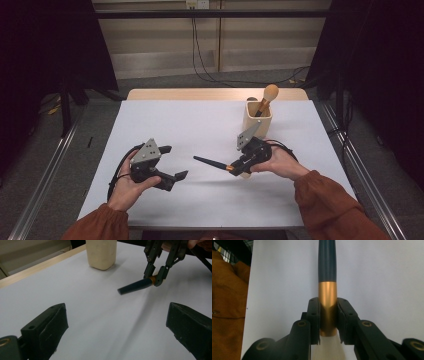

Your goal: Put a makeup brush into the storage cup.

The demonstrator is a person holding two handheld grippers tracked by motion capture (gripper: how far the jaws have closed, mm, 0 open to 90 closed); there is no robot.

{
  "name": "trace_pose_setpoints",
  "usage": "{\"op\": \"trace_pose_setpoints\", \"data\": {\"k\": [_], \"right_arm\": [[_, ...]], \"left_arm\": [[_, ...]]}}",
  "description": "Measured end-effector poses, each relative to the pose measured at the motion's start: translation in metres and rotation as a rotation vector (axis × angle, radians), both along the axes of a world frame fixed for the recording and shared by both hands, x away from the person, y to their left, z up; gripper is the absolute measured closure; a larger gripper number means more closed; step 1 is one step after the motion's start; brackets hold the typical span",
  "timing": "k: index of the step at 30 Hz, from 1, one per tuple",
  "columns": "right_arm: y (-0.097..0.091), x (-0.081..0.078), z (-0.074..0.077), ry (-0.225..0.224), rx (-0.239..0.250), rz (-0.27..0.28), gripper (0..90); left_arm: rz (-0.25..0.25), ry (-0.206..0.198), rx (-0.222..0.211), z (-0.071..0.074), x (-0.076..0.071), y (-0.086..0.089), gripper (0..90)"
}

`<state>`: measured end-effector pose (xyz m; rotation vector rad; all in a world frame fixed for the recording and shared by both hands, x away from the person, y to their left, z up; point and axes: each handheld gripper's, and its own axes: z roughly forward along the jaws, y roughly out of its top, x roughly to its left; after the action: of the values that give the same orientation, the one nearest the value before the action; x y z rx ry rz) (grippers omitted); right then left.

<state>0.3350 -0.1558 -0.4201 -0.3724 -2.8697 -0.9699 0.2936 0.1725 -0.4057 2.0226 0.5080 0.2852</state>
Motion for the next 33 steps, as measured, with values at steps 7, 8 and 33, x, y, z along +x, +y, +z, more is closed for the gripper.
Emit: {"op": "trace_pose_setpoints", "data": {"k": [7, 8, 33], "right_arm": [[0.009, 0.001, 0.003, -0.002, -0.04, 0.027, 74.3], [0.01, 0.001, 0.005, -0.006, -0.05, 0.034, 74.3], [0.036, 0.006, 0.02, -0.02, -0.223, 0.143, 74.4]], "left_arm": [[-0.029, 0.018, 0.047, 0.005, 0.0, -0.007, 3.6], [-0.032, 0.03, 0.049, 0.005, 0.001, -0.008, 3.8], [-0.247, 0.211, 0.34, 0.008, 0.023, -0.044, 5.7]]}}
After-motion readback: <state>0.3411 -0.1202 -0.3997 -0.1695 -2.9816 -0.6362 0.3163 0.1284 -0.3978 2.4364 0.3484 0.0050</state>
